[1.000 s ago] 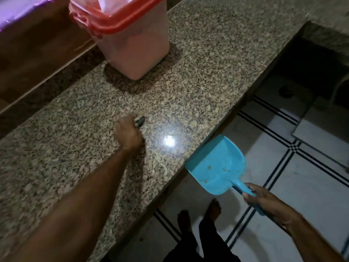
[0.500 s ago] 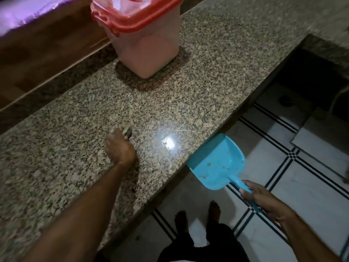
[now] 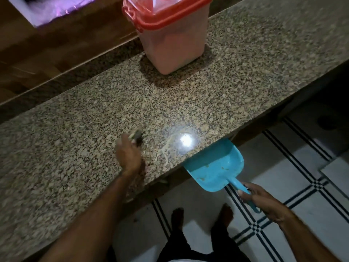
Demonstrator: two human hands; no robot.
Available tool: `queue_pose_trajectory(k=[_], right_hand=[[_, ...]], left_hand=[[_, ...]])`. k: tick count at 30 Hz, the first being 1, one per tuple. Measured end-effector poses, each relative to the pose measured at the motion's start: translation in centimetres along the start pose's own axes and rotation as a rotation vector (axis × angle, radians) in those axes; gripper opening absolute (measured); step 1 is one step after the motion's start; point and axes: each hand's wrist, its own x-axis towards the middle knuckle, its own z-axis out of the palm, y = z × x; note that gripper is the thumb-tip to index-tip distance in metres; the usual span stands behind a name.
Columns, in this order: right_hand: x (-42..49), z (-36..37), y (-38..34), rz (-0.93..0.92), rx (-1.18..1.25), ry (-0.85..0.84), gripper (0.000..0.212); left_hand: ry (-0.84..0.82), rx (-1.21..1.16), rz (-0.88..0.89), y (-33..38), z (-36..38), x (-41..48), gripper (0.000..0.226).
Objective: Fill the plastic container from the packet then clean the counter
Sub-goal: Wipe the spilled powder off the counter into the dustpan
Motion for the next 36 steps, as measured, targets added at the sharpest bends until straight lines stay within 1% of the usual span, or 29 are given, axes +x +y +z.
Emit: queue_pose_trajectory(k=[2, 4, 5, 8, 11, 13, 15, 18, 20, 21, 23, 25, 28, 30, 32, 34, 36], right_hand=[[0.3, -1.2, -0.1, 0.01, -0.003, -0.027, 0.021], [0.9, -2.4, -0.1, 0.013, -0.047, -0.087, 0.026], [1.2, -2.9, -0.1, 0.018, -0.072, -0.106, 0.026], [1.8, -4.3, -0.1, 0.01, -0.116, -0.15, 0.023], [2.1, -5.5, -0.2, -0.029, -0.145, -0.198, 0.017], [2.2, -6.4, -0.2, -0.037, -0.144, -0.215, 0.015], [2.4, -7.2, 0.0, -0.033, -0.139, -0.217, 0.019], [2.5, -8.1, 0.2, -0.033, -0.141, -0.223, 0.02], [2.7, -8.8, 0.6, -0.027, -0.149, -0.224, 0.019], [2.9, -9.0, 0.7, -0.021, -0.147, -0.222, 0.021], [3.1, -9.1, 1.0, -0.008, -0.147, -0.221, 0.023], [3.5, -9.2, 1.2, -0.009, -0.157, -0.233, 0.024], [3.8, -9.2, 1.1, -0.007, -0.147, -0.25, 0.023], [3.9, -9.1, 1.1, -0.01, -0.137, -0.248, 0.022], [3.9, -9.1, 1.1, -0.014, -0.12, -0.251, 0.023], [3.9, -9.5, 1.2, -0.016, -0.11, -0.24, 0.027], [3.8, -10.0, 1.3, -0.03, -0.103, -0.222, 0.032]], left_hand=[[0.019, 0.124, -0.153, -1.9, -1.3, -0.8, 0.037], [-0.008, 0.209, -0.225, -1.6, -0.5, -2.0, 0.042], [-0.01, 0.227, -0.231, -0.6, 0.6, -2.7, 0.044], [0.021, 0.194, -0.115, 5.1, 4.2, -5.1, 0.046], [-0.056, 0.124, 0.082, 9.4, 6.8, -7.2, 0.038], [-0.049, 0.054, 0.092, 9.4, 6.5, -7.2, 0.033], [0.045, 0.019, -0.001, 7.4, 4.8, -6.5, 0.03], [0.143, 0.092, -0.239, 2.3, 0.8, -6.1, 0.032], [0.121, 0.212, -0.36, -0.6, -1.0, -7.0, 0.034], [0.094, 0.274, -0.388, -1.5, -1.4, -7.6, 0.035], [0.057, 0.357, -0.389, -1.8, -0.8, -8.3, 0.035], [0.021, 0.398, -0.359, 0.3, 0.5, -8.6, 0.032], [-0.059, 0.408, -0.236, 5.9, 3.9, -9.2, 0.032], [-0.073, 0.298, -0.181, 10.5, 6.1, -9.6, 0.035], [-0.097, 0.175, -0.161, 14.6, 7.7, -9.2, 0.033], [-0.135, 0.082, -0.171, 17.8, 8.6, -8.3, 0.028], [-0.16, -0.023, -0.206, 19.4, 9.2, -6.7, 0.028]])
